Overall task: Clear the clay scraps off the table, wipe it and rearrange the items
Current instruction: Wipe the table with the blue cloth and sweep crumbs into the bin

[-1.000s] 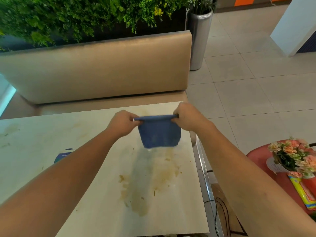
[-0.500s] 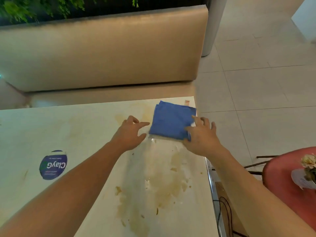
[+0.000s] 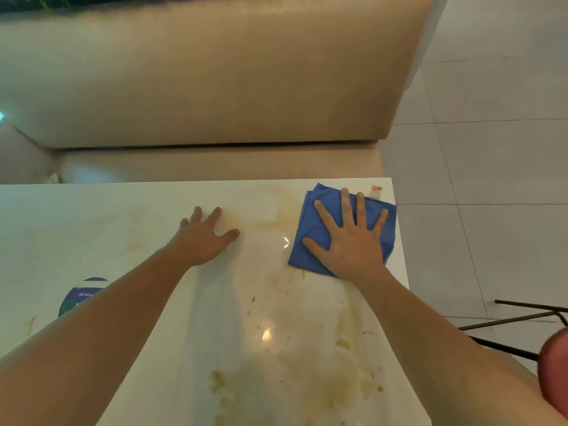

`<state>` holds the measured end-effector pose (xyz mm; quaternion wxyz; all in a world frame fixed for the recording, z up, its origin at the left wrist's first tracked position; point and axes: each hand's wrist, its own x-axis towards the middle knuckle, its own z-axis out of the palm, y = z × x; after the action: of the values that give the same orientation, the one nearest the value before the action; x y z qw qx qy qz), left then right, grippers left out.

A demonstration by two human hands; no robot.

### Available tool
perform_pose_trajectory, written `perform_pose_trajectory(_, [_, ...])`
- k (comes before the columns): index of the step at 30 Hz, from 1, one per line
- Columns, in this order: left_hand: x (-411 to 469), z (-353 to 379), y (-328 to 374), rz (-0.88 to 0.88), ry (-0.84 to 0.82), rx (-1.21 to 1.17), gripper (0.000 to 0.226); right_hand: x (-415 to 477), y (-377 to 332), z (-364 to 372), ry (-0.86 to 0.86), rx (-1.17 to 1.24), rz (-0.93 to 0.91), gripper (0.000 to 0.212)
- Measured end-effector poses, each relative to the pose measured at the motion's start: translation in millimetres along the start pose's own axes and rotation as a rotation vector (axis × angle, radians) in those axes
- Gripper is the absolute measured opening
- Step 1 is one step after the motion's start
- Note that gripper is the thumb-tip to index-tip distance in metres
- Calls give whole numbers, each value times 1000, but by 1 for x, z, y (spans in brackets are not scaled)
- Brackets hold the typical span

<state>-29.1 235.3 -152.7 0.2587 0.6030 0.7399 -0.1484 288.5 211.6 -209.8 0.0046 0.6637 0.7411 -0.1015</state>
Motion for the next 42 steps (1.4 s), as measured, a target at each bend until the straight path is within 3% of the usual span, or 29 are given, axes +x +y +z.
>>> perform_pose_trajectory(6, [9, 0, -8, 37, -46, 82, 82, 28, -15, 8, 78, 73, 146, 63])
perform_pose_trajectory(11, [10, -4, -7, 49, -78, 73, 79, 60, -45, 9, 113, 149, 206, 58])
perform_pose_trajectory(21, [18, -20, -5, 82, -63, 87, 63, 84, -155, 30, 135, 168, -171, 57])
perform_pose_trajectory(27, [5, -22, -28, 122, -146, 112, 95, 13, -118, 39, 105, 135, -243, 57])
perform_pose_trajectory(31, [1, -23, -40, 206, -224, 233, 129, 9, -90, 28, 112, 96, -77, 57])
perform_pose_trajectory(36, [9, -23, -40, 249, -184, 332, 141, 74, -125, 25, 110, 129, 92, 59])
perform_pose_trajectory(42, [14, -20, -44, 242, -122, 285, 142, 86, -192, 29, 68, 137, -159, 57])
